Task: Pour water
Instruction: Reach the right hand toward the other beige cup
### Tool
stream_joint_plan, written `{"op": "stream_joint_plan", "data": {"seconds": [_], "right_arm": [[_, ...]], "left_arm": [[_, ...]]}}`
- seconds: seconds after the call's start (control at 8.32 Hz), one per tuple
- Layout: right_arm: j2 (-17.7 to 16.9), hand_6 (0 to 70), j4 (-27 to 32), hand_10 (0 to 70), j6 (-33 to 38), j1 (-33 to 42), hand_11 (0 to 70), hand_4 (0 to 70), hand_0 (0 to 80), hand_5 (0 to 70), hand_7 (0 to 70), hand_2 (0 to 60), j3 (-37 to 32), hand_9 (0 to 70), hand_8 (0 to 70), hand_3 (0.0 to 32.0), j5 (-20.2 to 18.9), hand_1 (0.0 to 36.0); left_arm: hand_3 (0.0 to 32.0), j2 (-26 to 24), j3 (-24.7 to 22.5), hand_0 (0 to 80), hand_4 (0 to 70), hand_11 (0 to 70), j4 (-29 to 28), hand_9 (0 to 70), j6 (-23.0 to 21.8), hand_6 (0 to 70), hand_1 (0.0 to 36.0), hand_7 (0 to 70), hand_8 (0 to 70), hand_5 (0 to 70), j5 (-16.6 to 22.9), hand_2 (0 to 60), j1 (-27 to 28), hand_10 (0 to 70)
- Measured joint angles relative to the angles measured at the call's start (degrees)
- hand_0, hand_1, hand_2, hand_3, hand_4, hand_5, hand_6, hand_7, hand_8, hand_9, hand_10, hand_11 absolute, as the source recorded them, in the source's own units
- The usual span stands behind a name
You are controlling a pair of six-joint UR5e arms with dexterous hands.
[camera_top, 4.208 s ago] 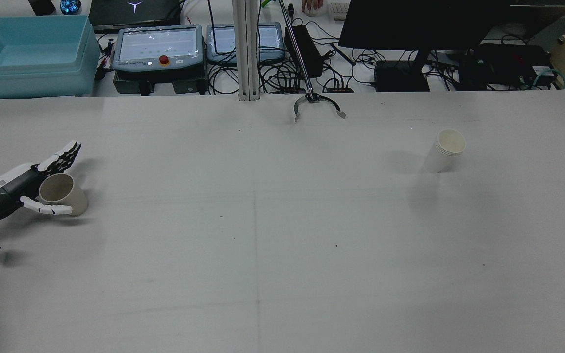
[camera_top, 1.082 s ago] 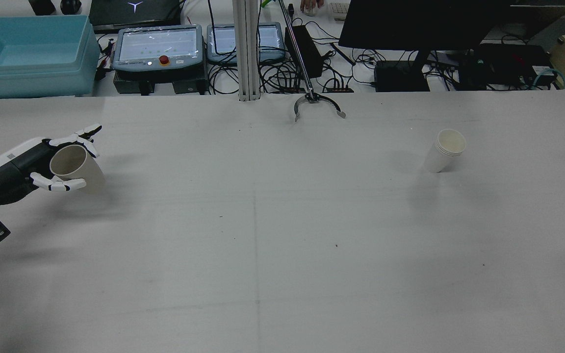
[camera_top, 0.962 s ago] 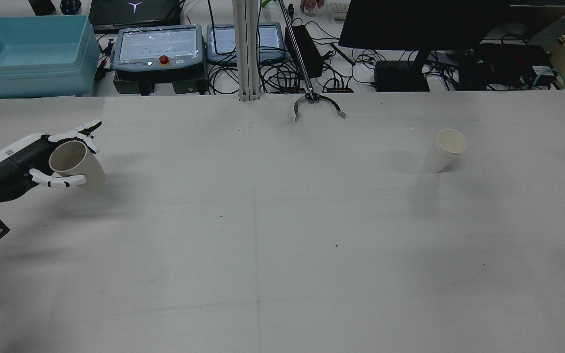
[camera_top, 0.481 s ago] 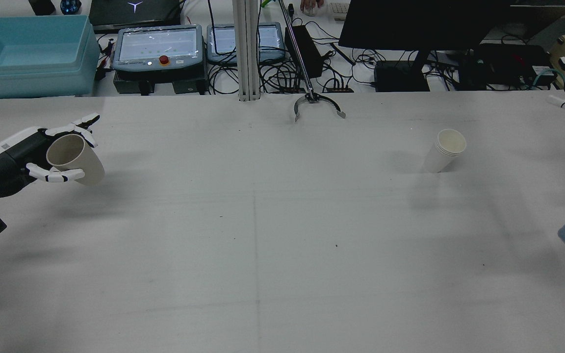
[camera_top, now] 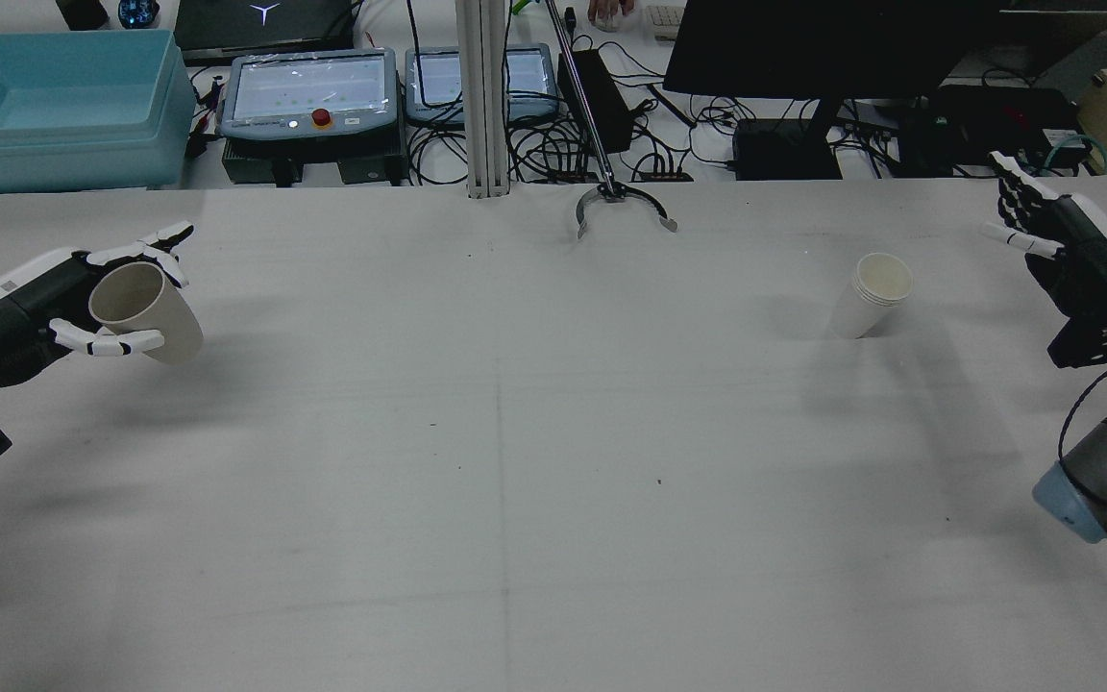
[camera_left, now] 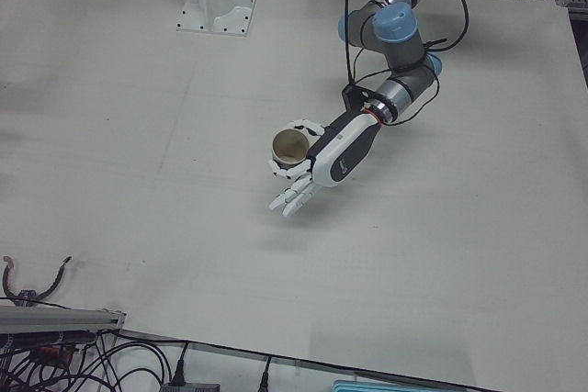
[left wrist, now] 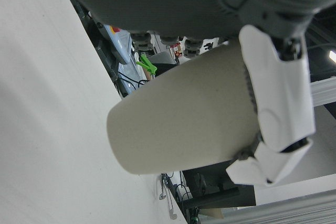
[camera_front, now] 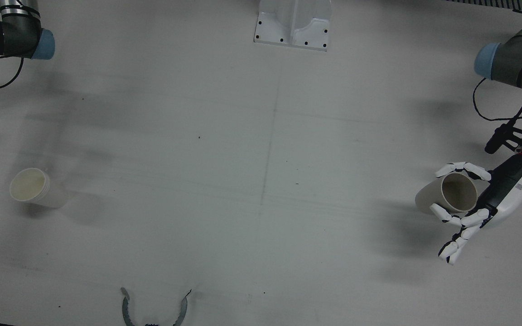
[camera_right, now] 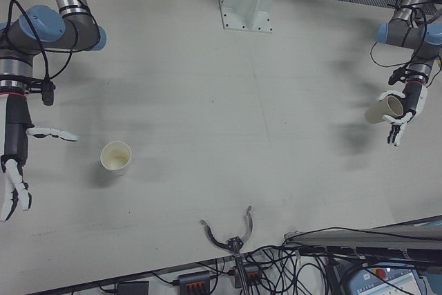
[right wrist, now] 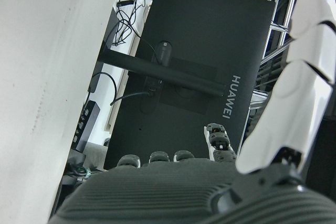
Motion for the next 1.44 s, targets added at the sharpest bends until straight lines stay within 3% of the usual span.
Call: {"op": "stream_joint_plan", "data": {"seconds": [0.36, 0.48, 0.6, 1.44], "right_arm": [[0.12, 0.0, -0.10, 0.0, -0.33, -5.90, 0.0, 0.0, 45.6, 0.6, 0.0, 13.8, 0.14, 0.0, 0.0, 3.6, 4.01, 14.8], [0.27, 0.0, -0.11, 0.0, -0.38, -6.90, 0.0, 0.0, 46.8, 2.8, 0.0, 16.2, 0.37, 0.0, 0.0, 2.8, 4.87, 17.3], [0.37, 0.0, -0.06, 0.0, -0.22, -7.73, 0.0, 0.0, 51.9, 1.5, 0.0, 16.7, 0.73, 0.0, 0.0, 3.8, 5.58, 23.8], [0.38, 0.0, -0.34, 0.0, -0.40, -13.39, 0.0, 0.0, 47.0, 2.1, 0.0, 16.8, 2.98, 0.0, 0.0, 2.8, 8.89, 17.5]], "left_arm": [[0.0, 0.59, 0.17, 45.5, 26.6, 5.0, 0.02, 0.1, -0.39, 2.0, 36.0, 7.5, 0.0, 45.0, -0.07, 60.0, -0.08, 2.1], [0.0, 0.80, 0.26, 45.5, 26.7, 5.0, 0.02, 0.1, -0.65, 2.0, 36.0, 7.7, 0.0, 45.3, -0.09, 60.0, -0.10, 2.1], [0.0, 0.93, 0.30, 45.5, 26.7, 5.0, 0.02, 0.1, -0.81, 2.1, 36.0, 7.7, 0.0, 45.5, -0.09, 60.0, -0.12, 2.1], [0.0, 0.90, 0.74, 44.2, 26.3, 5.2, 0.02, 0.1, -0.91, 2.2, 36.0, 7.8, 0.0, 45.4, -0.10, 60.0, -0.02, 2.3]]}}
